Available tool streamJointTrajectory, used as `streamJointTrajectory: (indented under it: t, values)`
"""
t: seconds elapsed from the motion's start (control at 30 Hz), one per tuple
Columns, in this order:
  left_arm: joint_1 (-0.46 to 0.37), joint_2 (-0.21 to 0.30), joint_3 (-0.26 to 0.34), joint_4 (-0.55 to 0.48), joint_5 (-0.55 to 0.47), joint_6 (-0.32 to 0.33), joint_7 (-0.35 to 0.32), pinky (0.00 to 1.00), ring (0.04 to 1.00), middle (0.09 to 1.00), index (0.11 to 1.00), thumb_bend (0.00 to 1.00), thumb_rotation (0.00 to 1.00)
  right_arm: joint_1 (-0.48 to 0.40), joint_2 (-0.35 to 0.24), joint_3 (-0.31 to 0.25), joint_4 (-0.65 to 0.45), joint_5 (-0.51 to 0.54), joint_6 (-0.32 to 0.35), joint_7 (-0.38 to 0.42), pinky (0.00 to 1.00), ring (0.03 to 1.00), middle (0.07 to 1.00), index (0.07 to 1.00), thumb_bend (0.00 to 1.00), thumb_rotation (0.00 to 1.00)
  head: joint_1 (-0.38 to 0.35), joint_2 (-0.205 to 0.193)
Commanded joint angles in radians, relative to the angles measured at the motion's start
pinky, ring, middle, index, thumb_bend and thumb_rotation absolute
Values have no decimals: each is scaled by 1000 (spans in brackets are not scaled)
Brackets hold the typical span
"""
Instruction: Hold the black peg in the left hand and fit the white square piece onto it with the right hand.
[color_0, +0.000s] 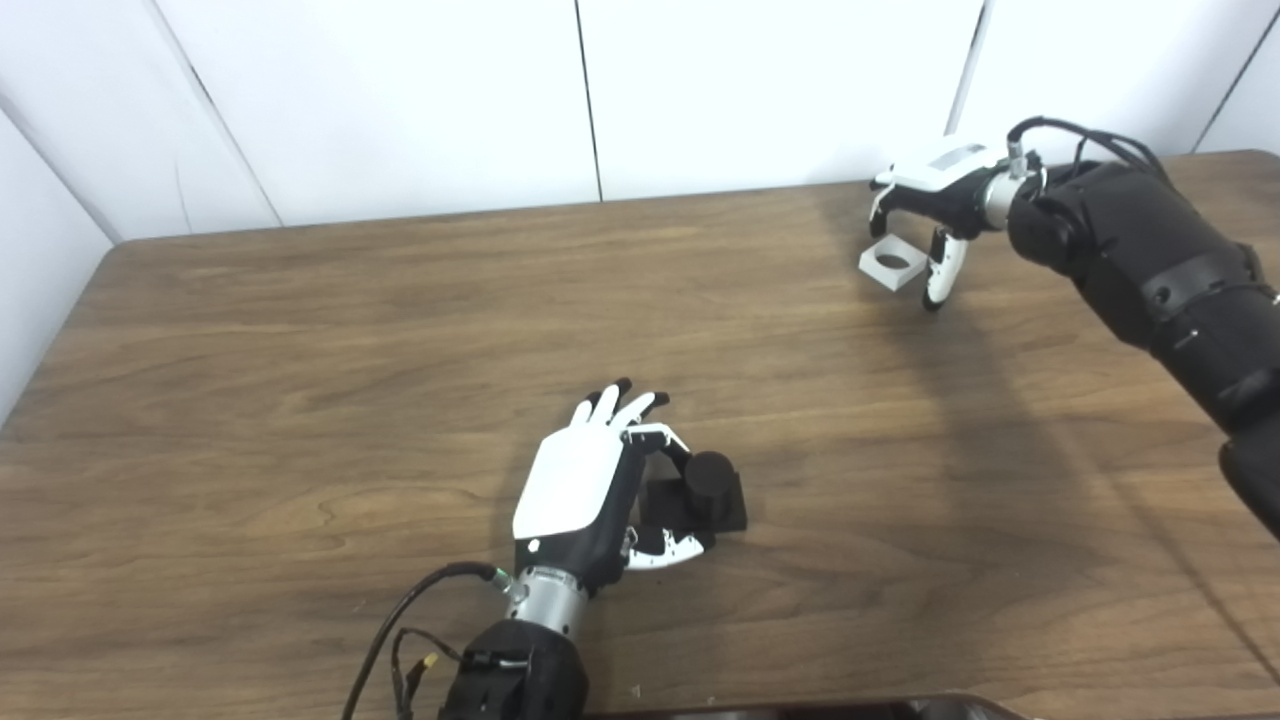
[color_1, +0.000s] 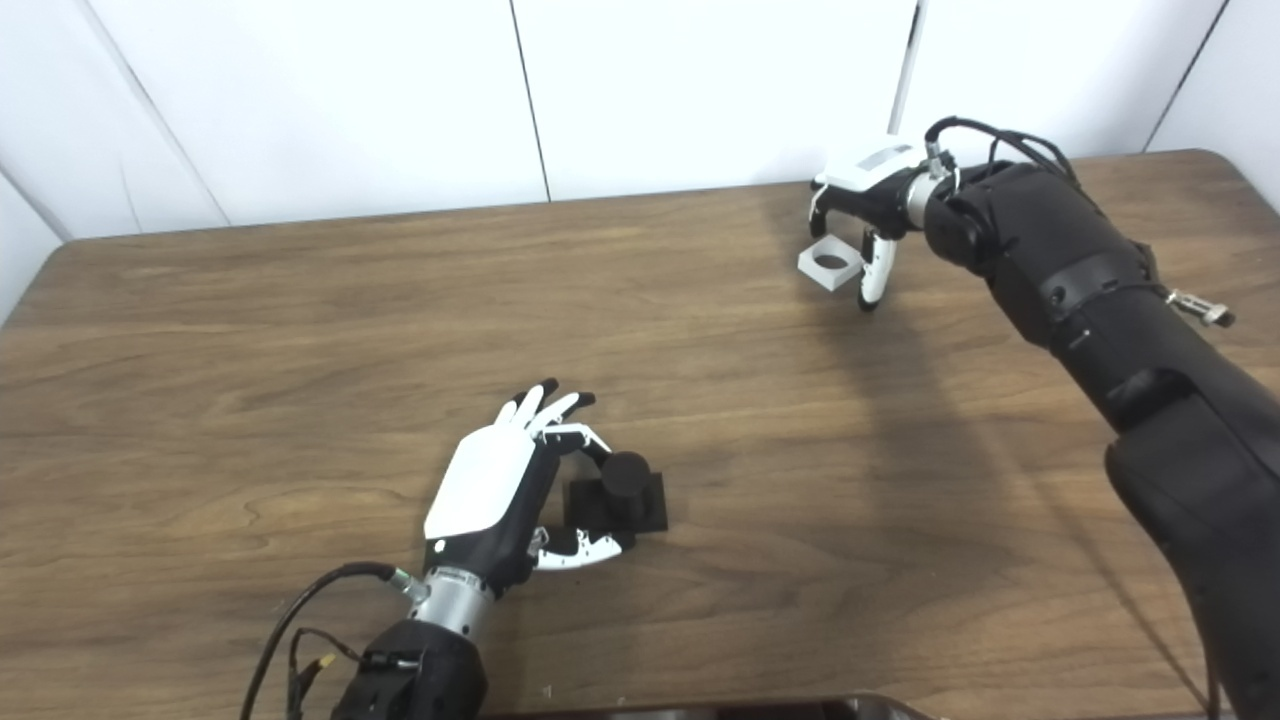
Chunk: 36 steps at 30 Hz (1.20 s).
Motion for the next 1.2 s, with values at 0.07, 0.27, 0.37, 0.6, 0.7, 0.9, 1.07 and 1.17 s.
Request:
streamJointTrajectory:
  t: [0.07, 0.27, 0.37, 0.6, 0.7, 0.9, 1.07, 1.17]
  values:
    - [-16, -8, -1, -1, 15, -6, 19, 1000, 1000, 911, 491, 523, 63, -80, -25, -2, 3, -11, -44, -50, 1000, 1000, 973, 764, 831, 182, 1, 0]
    - [-13, -10, -1, -2, 17, 0, 16, 1000, 1000, 913, 491, 522, 65, -82, -23, 0, 19, -14, -75, -75, 1000, 1000, 975, 763, 843, 182, 3, -1]
    - [-12, -11, -2, 0, 17, -1, 19, 1000, 1000, 914, 492, 522, 65, -84, -23, 8, 22, -23, -86, -80, 1000, 1000, 980, 768, 838, 190, 5, -1]
    - [-11, -14, -2, -2, 15, 0, 17, 1000, 1000, 915, 492, 521, 64, -94, -16, 16, 51, -36, -102, -102, 1000, 1000, 982, 764, 842, 204, 8, -3]
    - [-12, -14, -2, -2, 15, 1, 17, 1000, 1000, 915, 492, 521, 64, -96, -13, 17, 60, -34, -112, -115, 1000, 1000, 977, 754, 844, 199, 8, -4]
    - [-12, -14, 0, 0, 11, -3, 24, 1000, 1000, 913, 492, 522, 64, -100, -4, 35, 75, -57, -110, -135, 1000, 1000, 967, 748, 835, 207, 10, -7]
    - [-11, -12, 1, 0, 9, -4, 23, 1000, 1000, 914, 492, 522, 64, -105, -7, 58, 93, -76, -133, -168, 1000, 1000, 958, 741, 818, 189, 9, -7]
    - [-11, -13, 1, -1, 10, -1, 20, 1000, 1000, 915, 492, 522, 65, -104, -9, 63, 102, -80, -140, -185, 1000, 1000, 956, 732, 813, 178, 8, -6]
